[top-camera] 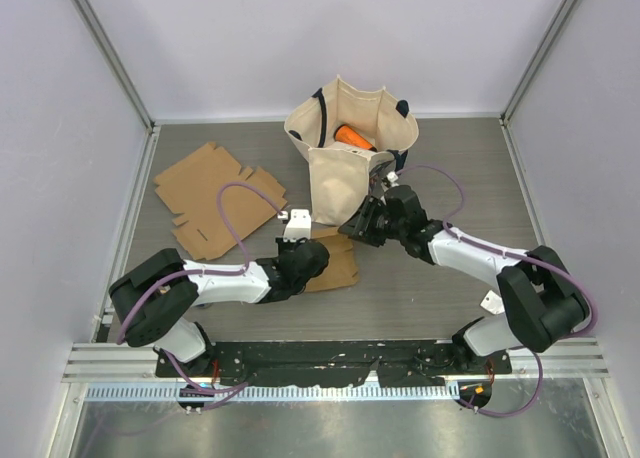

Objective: Fold the paper box

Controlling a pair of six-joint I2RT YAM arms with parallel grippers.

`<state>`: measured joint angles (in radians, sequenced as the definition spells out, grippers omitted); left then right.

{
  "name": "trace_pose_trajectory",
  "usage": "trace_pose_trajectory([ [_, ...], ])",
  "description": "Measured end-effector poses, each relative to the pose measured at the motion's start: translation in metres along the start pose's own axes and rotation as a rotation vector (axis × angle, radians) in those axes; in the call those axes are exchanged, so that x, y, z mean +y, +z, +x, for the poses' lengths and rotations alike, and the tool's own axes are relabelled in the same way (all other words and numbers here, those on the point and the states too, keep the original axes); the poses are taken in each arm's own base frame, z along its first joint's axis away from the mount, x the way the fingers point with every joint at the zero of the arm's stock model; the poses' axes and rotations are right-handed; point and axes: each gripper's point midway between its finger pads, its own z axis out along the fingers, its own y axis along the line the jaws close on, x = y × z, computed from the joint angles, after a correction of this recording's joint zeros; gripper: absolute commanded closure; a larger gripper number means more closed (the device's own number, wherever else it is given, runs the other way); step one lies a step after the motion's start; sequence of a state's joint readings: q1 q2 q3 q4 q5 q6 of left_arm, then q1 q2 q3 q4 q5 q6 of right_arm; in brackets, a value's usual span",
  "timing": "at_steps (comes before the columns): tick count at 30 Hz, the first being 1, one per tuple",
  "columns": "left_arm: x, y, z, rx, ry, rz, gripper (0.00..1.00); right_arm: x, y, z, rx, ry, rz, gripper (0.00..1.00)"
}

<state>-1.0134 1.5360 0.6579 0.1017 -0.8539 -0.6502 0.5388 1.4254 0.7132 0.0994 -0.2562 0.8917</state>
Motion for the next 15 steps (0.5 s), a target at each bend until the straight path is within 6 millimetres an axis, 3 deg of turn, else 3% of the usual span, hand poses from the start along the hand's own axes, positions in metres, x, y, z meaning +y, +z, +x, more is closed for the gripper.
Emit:
trace_pose_trajectory([
  [8,0.000,0.000,0.000,0.001,0.001,0.002,1.00,-0.001,0.012,0.006,0.048,-0.014,-0.019,0.52],
  [15,0.000,0.000,0.000,0.001,0.002,-0.002,1.00,0.014,0.022,0.006,0.061,0.044,-0.114,0.58],
])
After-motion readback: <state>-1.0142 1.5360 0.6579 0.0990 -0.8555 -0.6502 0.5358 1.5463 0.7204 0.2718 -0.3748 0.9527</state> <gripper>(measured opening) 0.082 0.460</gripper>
